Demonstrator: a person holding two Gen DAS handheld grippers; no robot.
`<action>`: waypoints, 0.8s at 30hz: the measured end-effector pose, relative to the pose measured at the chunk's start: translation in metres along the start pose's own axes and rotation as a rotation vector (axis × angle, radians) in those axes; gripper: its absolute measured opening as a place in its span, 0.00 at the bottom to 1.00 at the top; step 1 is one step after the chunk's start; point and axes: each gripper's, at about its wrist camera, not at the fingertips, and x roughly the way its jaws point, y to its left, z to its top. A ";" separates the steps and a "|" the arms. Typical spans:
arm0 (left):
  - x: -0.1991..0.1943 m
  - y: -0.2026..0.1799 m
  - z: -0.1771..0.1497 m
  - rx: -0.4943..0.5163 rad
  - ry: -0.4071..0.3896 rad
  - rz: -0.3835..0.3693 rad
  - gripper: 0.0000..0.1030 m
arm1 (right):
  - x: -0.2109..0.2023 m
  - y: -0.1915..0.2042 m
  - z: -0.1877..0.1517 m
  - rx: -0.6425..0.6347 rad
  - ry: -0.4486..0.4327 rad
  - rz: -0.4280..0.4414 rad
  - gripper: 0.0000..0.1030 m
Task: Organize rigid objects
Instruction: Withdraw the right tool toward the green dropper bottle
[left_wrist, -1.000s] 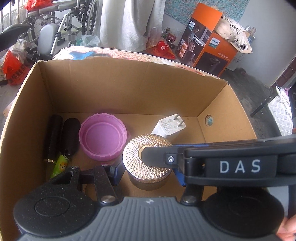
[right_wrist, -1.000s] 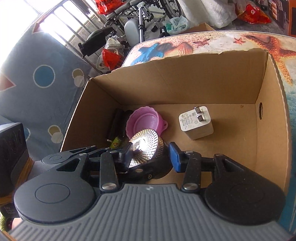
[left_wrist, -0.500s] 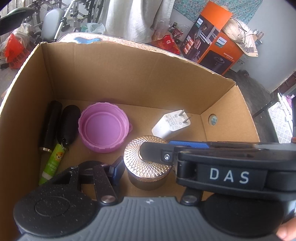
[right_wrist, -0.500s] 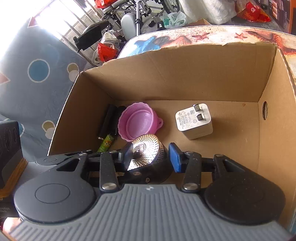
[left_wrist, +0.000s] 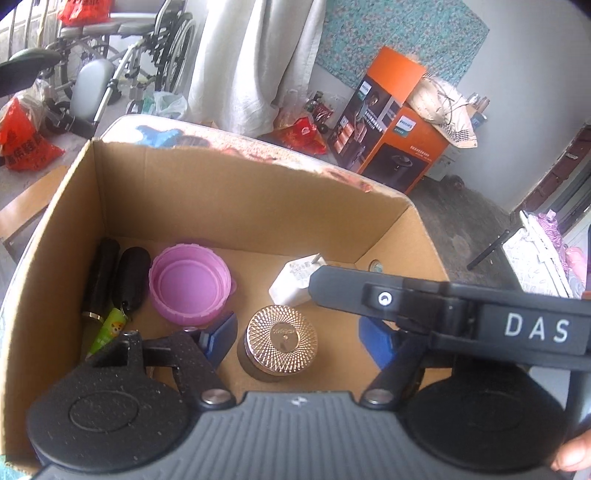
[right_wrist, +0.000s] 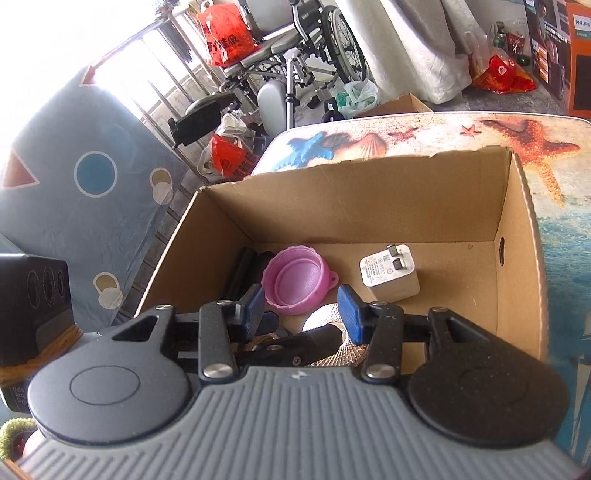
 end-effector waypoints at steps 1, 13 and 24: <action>-0.011 -0.004 -0.002 0.018 -0.026 -0.010 0.78 | -0.012 0.003 -0.002 -0.005 -0.026 0.011 0.42; -0.139 -0.015 -0.068 0.186 -0.238 -0.069 0.98 | -0.163 0.041 -0.082 -0.093 -0.294 0.145 0.51; -0.131 0.020 -0.161 0.267 -0.197 0.033 1.00 | -0.142 0.079 -0.149 -0.149 -0.212 0.142 0.53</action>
